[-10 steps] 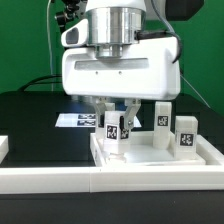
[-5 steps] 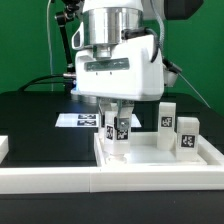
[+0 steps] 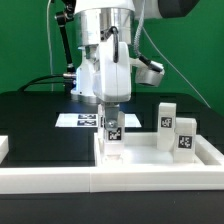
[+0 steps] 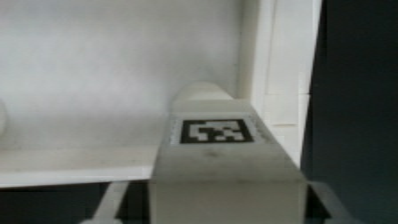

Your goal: Assemble square table

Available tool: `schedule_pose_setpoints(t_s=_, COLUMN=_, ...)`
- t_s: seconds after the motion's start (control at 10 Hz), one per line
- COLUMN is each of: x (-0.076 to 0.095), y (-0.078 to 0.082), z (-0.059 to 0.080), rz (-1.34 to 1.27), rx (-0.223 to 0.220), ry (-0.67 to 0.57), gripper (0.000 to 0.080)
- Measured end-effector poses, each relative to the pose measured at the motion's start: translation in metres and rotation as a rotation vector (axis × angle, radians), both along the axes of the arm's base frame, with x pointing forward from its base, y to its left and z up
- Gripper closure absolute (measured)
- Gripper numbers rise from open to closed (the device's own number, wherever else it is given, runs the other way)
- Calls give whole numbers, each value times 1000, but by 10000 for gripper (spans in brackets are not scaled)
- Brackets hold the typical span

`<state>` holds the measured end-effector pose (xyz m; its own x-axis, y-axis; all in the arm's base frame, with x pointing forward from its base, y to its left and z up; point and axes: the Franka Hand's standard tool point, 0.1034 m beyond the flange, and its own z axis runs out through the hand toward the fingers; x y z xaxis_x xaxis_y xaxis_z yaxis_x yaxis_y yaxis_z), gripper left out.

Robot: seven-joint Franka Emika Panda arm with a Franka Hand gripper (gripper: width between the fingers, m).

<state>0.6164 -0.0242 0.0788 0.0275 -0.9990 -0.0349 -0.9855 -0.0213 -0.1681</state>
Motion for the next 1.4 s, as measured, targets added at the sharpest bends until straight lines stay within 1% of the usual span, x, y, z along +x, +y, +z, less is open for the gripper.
schedule_pose_setpoints(t_s=0.1, x=0, y=1, z=0, rz=-69, rx=12, ry=3, gripper=509)
schedule_pose_setpoints(t_s=0.3, x=0, y=2, z=0, rz=-48, rx=8, ry=2, gripper=509)
schedule_pose_setpoints(t_s=0.4, x=0, y=2, z=0, rz=-3, rx=1, ry=4, gripper=349)
schedule_pose_setpoints(t_s=0.5, x=0, y=5, z=0, rz=46, rx=-3, ry=9, gripper=226)
schedule_pose_setpoints(t_s=0.6, x=2, y=6, z=2, rz=149, rx=-22, ry=6, gripper=165)
schedule_pose_setpoints(t_s=0.8, x=2, y=9, z=1, rz=314, rx=-47, ry=-2, gripper=154)
schedule_pose_setpoints(t_s=1.1, x=2, y=8, z=2, rz=518, rx=-81, ry=-10, gripper=151)
schedule_pose_setpoints(t_s=1.3, x=3, y=13, z=7, rz=722, rx=-125, ry=-14, gripper=151)
schedule_pose_setpoints(t_s=1.4, x=3, y=13, z=7, rz=795, rx=-137, ry=-17, gripper=151)
